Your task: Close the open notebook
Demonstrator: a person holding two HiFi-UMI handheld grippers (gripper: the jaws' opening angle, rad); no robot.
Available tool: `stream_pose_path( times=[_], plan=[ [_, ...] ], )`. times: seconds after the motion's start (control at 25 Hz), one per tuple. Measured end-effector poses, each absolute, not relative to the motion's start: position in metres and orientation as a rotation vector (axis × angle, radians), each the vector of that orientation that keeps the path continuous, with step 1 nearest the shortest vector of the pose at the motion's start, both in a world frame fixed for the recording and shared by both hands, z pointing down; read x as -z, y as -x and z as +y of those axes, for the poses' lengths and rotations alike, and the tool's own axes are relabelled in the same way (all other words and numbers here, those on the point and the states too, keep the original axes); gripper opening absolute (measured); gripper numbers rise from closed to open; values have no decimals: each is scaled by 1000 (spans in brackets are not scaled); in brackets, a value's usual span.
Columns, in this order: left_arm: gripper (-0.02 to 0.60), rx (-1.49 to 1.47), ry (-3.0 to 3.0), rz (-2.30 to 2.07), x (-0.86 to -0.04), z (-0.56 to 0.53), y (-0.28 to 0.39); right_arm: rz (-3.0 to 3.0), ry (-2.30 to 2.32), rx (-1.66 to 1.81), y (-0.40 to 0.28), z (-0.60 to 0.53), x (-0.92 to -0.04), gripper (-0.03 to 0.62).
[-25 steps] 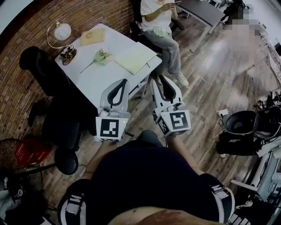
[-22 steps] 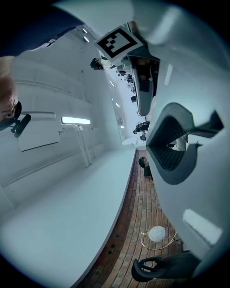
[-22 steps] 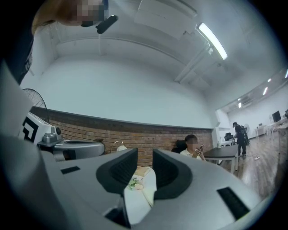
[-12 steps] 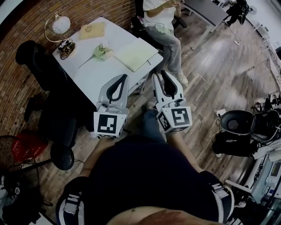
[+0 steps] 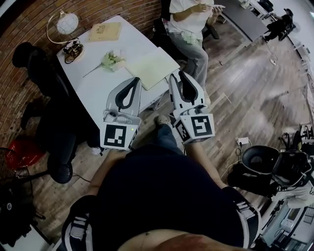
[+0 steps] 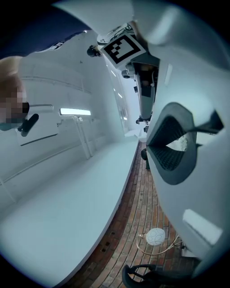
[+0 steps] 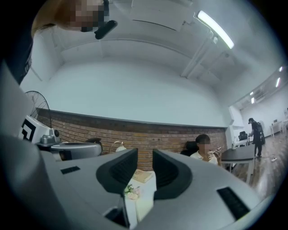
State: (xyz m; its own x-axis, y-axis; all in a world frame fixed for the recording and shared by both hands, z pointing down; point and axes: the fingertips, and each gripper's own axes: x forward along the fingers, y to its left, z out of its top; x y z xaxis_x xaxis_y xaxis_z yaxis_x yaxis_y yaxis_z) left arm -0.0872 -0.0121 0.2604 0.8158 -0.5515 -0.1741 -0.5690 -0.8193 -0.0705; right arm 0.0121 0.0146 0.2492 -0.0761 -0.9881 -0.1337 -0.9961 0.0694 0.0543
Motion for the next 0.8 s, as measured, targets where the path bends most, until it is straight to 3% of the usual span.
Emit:
stream_pose_path(
  times=[0.8],
  plan=[
    [6, -139, 2643, 1350, -239, -145, -44, 2578, 1638, -145, -148, -152, -244, 69]
  ],
)
